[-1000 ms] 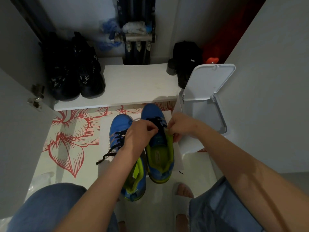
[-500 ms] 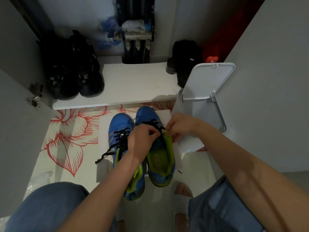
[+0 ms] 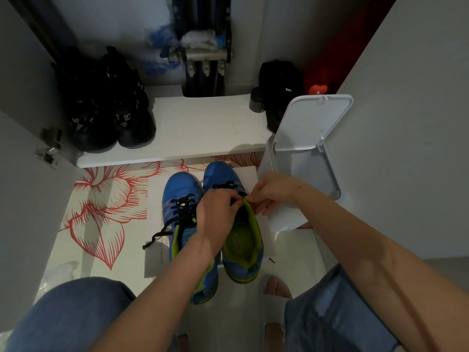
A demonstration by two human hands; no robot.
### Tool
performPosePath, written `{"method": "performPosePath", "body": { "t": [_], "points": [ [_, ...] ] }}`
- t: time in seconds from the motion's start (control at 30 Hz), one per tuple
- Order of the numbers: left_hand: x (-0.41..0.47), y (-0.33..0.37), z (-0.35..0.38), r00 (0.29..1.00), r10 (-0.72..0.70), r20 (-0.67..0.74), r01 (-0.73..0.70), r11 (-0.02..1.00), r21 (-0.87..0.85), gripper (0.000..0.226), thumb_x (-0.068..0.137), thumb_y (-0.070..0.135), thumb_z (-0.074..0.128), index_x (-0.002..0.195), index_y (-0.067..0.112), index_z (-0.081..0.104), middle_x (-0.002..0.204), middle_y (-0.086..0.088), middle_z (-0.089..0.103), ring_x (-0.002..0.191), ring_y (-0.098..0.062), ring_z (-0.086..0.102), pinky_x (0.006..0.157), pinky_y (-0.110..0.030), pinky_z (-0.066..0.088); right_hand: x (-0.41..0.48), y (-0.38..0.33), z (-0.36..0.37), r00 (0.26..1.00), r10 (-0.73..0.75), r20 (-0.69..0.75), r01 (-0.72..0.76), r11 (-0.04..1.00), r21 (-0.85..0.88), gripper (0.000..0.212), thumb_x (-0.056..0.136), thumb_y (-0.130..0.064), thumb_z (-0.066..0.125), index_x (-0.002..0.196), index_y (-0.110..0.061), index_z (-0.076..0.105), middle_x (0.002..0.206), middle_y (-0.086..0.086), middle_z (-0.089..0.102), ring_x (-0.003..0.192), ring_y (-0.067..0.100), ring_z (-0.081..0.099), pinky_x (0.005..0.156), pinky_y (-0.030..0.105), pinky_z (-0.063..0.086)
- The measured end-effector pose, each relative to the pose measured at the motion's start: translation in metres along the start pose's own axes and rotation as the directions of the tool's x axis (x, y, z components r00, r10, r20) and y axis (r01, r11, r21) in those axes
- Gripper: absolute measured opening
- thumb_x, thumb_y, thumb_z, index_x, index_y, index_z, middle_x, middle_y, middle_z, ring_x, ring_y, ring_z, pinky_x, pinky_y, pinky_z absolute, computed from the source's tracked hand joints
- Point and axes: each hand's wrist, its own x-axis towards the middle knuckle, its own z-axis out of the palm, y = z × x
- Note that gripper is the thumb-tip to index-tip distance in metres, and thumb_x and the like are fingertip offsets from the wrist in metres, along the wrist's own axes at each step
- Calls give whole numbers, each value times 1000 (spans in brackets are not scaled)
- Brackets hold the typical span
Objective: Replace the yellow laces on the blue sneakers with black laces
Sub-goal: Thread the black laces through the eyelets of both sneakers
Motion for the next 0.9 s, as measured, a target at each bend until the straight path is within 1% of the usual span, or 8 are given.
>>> {"method": "performPosePath", "body": {
  "t": [0.17, 0.27, 0.43, 0.5, 0.57, 0.67, 0.77, 0.9],
  "points": [
    [7, 1, -33, 993, -42, -108, 33, 996, -81, 26, 92, 29, 57, 115, 17, 65, 107, -1, 67, 105, -20, 55, 92, -34, 45, -1, -3, 5, 984, -57, -168, 51, 998, -44, 24, 88, -10, 64, 99, 11, 64, 95, 22, 66, 69, 20, 63, 80, 40, 55],
    [12, -9, -59, 986, -134, -98, 141, 988, 63, 26, 94, 28, 52, 115, 13, 60, 110, -7, 63, 108, -27, 53, 93, -36, 42, -8, -14, -2, 928, -141, -346, 184, 979, 93, 15, 97, -10, 49, 89, -2, 59, 100, 23, 66, 72, 27, 66, 81, 45, 56],
    [11, -20, -70, 944, -303, 134, 291, 951, 101, 23, 94, 17, 50, 104, 5, 66, 106, -12, 63, 96, -26, 57, 74, -27, 40, -21, -33, -21, 830, -196, -522, 517, 621, 589, 23, 103, -20, 35, 88, -7, 47, 64, 5, 59, 42, 11, 54, 46, 26, 52],
    [14, -20, -67, 915, -346, 207, 312, 933, 179, 27, 95, 11, 44, 110, 3, 65, 110, -14, 63, 86, -23, 53, 70, -26, 37, -20, -32, -22, 796, -281, -536, 524, 764, 377, 25, 101, -23, 39, 82, -11, 50, 64, 3, 56, 40, 5, 43, 44, 18, 39],
    [16, -18, -65, 889, -363, 278, 302, 922, 241, 30, 96, 13, 42, 114, 4, 64, 113, -13, 64, 83, -19, 50, 65, -26, 37, -17, -25, -16, 841, -365, -398, 355, 929, -102, 33, 99, -34, 43, 84, -10, 60, 74, 4, 64, 53, 4, 52, 56, 18, 44],
    [18, -18, -59, 860, -313, 403, 234, 944, 235, 31, 96, 28, 49, 107, 5, 66, 99, -8, 66, 80, -15, 54, 54, -21, 36, -11, -15, -8, 968, -225, -110, 135, 837, -530, 46, 92, -46, 53, 85, -4, 69, 84, 5, 68, 76, 14, 60, 76, 28, 46],
    [14, -16, -54, 849, -257, 461, 187, 963, 192, 37, 85, 46, 62, 89, 10, 64, 75, -2, 57, 68, -11, 52, 53, -19, 35, -15, -18, -12, 982, -187, 16, 162, 804, -571, 29, 86, -30, 66, 84, -2, 72, 74, 2, 67, 65, 6, 55, 68, 18, 43],
    [12, -18, -50, 865, -231, 446, 156, 968, 198, 34, 81, 39, 68, 87, 6, 68, 66, 0, 54, 77, -18, 58, 60, -27, 41, -21, -25, -21, 953, -299, -43, 258, 880, -399, 27, 87, -24, 64, 89, 2, 71, 71, 3, 61, 66, 8, 52, 64, 17, 39]
  ]
}}
